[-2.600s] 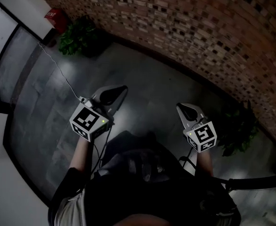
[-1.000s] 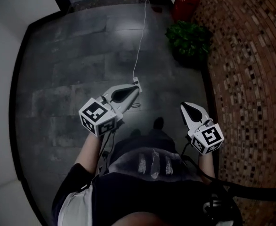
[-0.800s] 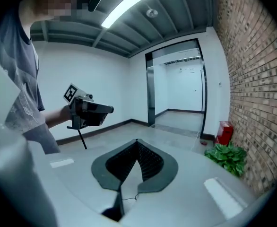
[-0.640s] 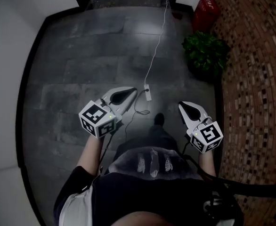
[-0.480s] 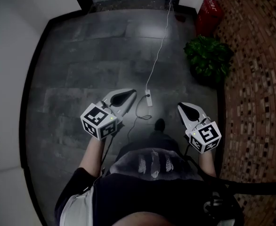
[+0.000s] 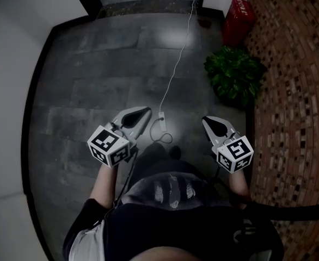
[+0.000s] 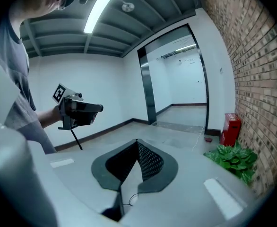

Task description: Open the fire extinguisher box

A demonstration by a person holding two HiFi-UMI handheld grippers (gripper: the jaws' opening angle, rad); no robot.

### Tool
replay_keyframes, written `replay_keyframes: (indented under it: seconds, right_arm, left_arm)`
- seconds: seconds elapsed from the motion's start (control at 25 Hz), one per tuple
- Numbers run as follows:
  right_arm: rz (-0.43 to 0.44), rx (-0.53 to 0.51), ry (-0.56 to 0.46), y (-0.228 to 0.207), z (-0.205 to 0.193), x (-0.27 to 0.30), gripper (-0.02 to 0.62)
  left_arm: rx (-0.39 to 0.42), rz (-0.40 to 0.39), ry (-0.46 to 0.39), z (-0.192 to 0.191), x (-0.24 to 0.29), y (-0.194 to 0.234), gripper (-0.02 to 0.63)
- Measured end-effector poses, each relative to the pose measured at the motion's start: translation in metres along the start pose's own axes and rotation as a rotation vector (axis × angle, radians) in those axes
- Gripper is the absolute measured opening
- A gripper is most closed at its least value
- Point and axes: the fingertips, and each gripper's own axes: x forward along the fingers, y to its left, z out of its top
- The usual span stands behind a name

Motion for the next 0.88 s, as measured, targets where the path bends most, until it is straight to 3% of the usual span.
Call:
replay_keyframes:
  seconds: [0.4, 0.68, 0.88]
  right_arm:
    - [0.092, -0.031, 0.000, -0.004, 0.011, 0.027, -0.002]
    - [0.007, -0.057, -0.033, -0.033, 0.036, 0.043, -0.002]
    - [-0.055, -0.031, -0.030, -0.046, 0.055, 0.090, -0.002]
  left_arm:
    - [0.030, 0.031, 0.016, 0.014, 0.020, 0.012, 0.002]
    - [0.057, -0.032, -0.013, 0.035, 0.050, 0.040, 0.002]
    - [0.097, -0.130, -0.043, 0.053, 0.057, 0.080, 0.002]
